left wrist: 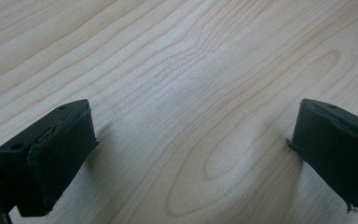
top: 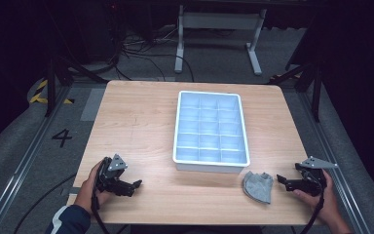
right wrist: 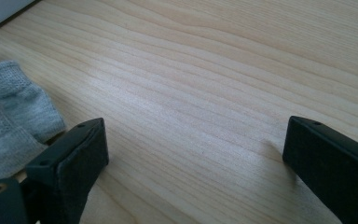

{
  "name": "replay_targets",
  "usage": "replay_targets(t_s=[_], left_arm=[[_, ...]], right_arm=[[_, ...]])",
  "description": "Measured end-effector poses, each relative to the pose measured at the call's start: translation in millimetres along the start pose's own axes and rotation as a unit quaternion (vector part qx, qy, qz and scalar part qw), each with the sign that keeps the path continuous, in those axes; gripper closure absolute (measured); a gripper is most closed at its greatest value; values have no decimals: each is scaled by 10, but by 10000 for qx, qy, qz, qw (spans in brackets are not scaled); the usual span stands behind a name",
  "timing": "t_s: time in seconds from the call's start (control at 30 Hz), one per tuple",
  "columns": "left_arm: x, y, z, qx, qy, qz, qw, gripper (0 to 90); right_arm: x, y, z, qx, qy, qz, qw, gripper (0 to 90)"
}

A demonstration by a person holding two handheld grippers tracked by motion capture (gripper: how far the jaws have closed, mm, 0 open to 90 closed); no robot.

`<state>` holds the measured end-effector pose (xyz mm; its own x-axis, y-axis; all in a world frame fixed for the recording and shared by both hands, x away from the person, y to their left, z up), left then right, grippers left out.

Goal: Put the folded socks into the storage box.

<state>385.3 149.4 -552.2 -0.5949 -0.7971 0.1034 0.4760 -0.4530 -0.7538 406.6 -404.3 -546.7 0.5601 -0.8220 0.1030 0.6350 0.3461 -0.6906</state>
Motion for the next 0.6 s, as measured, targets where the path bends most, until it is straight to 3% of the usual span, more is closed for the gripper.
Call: replay_targets(t_s=[0.2,0.27,0.6], left_arm=[[16,-18,-26,32,-139,111,9998,2],[11,-35,-40,48,-60,126,9999,2],[58,-73,-97,14,-71,38,10000,1]], right_arm=[[1,-1,0,1,-13,7,10000,71],[-6,-8,-4,1,7,19,10000,73],[-53,-152,-100,-17,-53,144,9999,156]])
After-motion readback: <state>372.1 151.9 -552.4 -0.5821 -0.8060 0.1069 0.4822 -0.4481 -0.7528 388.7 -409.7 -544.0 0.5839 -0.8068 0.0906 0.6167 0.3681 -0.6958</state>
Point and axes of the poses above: each handheld gripper's, and its own axes: y roughly forward along the jaws, z roughly out of its top, x roughly to its right, the point moved 9 cm from there along y, roughly forward along the jaws, and after that the axes turned 8 degrees about -y, right-handed, at the moved point
